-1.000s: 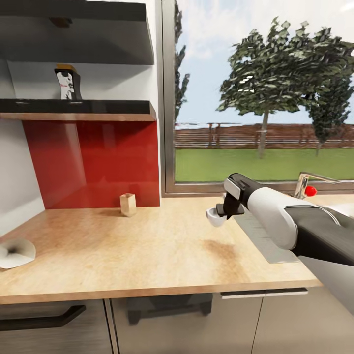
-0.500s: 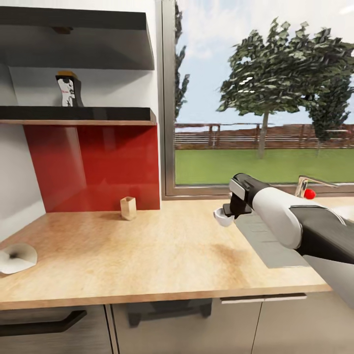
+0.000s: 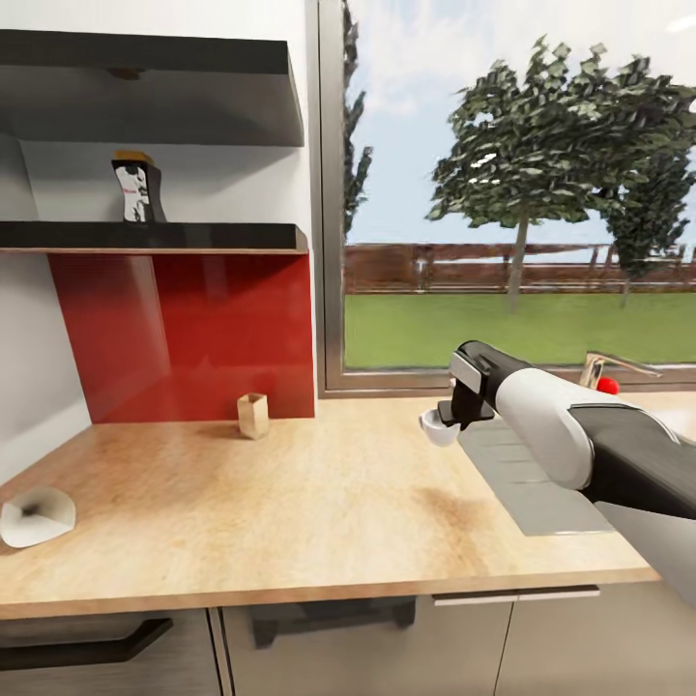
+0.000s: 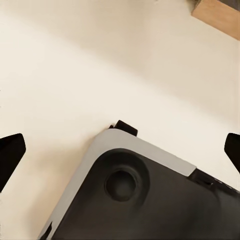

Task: Set up a coffee station on the kitchen countertop: keep the coffee maker on the countertop, move the bottle of coffee from the kitchen shelf to the counter next to the coffee maker, place a paper coffee filter on top of the coffee maker, put the saucer next to the coffee maker with the coffee cup on the saucer, and place the electric kettle next to the coffee maker.

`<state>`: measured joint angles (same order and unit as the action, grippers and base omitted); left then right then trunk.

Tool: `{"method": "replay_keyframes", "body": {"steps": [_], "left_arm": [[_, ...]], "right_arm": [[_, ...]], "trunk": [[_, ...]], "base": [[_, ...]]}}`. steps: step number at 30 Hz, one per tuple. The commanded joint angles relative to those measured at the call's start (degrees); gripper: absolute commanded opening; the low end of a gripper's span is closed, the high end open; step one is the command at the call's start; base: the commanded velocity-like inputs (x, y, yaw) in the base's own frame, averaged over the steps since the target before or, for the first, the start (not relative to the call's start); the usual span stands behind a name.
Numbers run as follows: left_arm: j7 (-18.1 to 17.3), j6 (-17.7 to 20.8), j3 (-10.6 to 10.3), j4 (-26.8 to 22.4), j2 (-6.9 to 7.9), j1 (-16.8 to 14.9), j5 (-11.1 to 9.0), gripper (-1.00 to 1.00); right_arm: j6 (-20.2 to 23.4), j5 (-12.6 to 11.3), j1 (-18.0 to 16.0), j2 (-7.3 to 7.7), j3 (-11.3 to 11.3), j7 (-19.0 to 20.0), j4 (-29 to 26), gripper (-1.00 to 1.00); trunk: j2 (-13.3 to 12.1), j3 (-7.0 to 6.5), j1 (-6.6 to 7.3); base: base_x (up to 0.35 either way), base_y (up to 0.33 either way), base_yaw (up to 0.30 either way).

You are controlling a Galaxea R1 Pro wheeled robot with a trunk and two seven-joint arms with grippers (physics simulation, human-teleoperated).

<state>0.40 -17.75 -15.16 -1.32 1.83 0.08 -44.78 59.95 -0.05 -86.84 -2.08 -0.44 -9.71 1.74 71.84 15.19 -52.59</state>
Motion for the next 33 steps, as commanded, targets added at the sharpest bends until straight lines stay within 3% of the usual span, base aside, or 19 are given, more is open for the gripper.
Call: {"method": "replay_keyframes", "body": {"steps": [1,22,33], "left_arm": [[0.04,-0.09,-0.48,-0.08,0.01,0.01,-0.49,1.0],[0.04,-0.09,-0.48,-0.08,0.01,0.01,-0.49,1.0],[0.04,-0.18,-0.48,-0.08,0.01,0.01,-0.26,1.0]], "right_arm": [[0.05,-0.04,-0.08,0.0,-0.08,-0.29,0.11,-1.0],[0.05,-0.15,-0.08,0.25,-0.08,-0.06,0.11,-1.0],[0.05,-0.38,-0.08,2.37,-0.1,0.04,0.2,-1.0]], "trunk": [[-0.37,-0.12,0.22],[-8.8,-2.81,4.84],[-13.21,-4.77,7.25]], "base": [[0.0,0.0,0.0],[0.0,0.0,-0.003],[0.0,0.0,-0.239]]}}
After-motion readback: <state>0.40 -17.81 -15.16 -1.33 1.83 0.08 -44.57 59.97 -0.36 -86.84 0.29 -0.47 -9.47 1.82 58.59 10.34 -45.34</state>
